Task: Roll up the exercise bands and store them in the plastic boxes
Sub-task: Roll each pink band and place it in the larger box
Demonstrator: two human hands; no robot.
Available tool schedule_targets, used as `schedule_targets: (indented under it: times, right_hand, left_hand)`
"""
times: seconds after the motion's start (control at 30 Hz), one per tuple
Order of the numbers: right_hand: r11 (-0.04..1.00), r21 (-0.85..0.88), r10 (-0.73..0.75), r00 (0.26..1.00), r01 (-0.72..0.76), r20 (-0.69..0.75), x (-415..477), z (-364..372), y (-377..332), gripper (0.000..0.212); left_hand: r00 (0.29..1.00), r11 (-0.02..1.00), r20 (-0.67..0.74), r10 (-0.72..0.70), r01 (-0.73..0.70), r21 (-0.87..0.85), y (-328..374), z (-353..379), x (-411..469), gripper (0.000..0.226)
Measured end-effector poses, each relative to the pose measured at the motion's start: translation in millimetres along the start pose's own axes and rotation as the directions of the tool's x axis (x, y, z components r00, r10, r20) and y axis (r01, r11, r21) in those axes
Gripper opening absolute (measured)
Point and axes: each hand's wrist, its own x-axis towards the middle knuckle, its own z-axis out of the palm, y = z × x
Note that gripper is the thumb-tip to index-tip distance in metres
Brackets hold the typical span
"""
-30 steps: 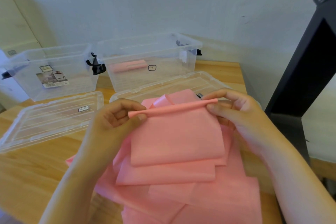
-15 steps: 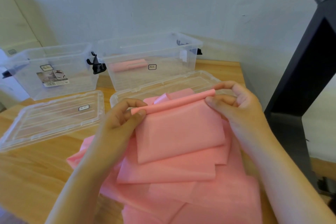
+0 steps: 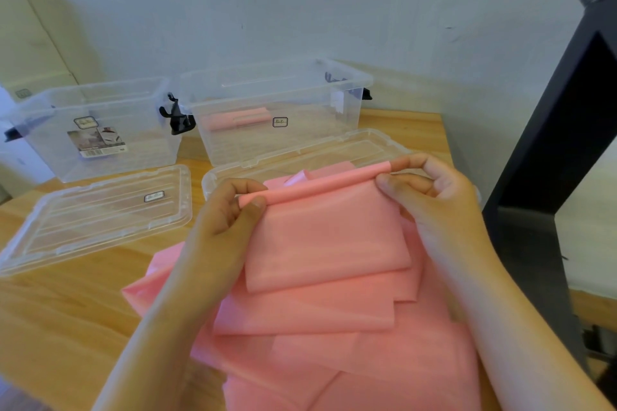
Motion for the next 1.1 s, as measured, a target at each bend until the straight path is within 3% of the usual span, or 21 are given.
schedule_targets:
  times: [0.13, 0.3, 0.5, 0.57, 0.7, 0.9, 1.1]
  right_hand:
    - [0.996, 0.062, 0.067, 0.995, -0.071, 0.071, 1.3, -0.1, 0.6, 0.026]
    - [0.994, 0.007, 0.11, 0.979, -0.113, 0.172, 2.6, -1.0, 4.5, 0.016]
    - [0.991, 0.01, 0.127, 0.954, -0.135, 0.273, 2.5, -5.8, 5.3, 0.018]
    - [0.991, 0.027, 0.118, 0.943, -0.132, 0.311, 2.1, -5.3, 5.1, 0.013]
    - [0.997, 0.012, 0.064, 0.945, -0.072, 0.321, 1.9, -3.6, 4.0, 0.011]
    - [0.998, -0.017, 0.062, 0.955, -0.059, 0.29, 1.1, -0.6, 2.8, 0.011]
    - [0.997, 0.024, 0.067, 0.96, -0.076, 0.272, 0.7, -3.3, 1.4, 0.012]
  left_hand:
    - [1.0, 0.999, -0.003, 0.015, -0.015, 0.047, 1.0, 1.0, -1.1, 0.016]
    - [1.0, 0.999, 0.018, 0.025, -0.026, 0.044, 3.0, -0.6, -1.5, 0.017]
    - [0.994, 0.991, 0.109, -0.01, 0.025, -0.131, 10.8, -8.1, -4.1, 0.003]
    - [0.991, 0.986, 0.131, -0.019, 0.04, -0.161, 12.8, -8.3, -4.4, 0.007]
    - [0.996, 0.991, 0.093, 0.0, 0.012, -0.131, 14.3, -8.1, -6.1, 0.008]
    - [0.988, 0.988, 0.038, 0.152, -0.152, 0.008, 21.2, -3.5, -8.7, 0.017]
    - [0.997, 0.988, 0.07, 0.034, -0.023, -0.155, 24.1, -4.0, -8.3, 0.005]
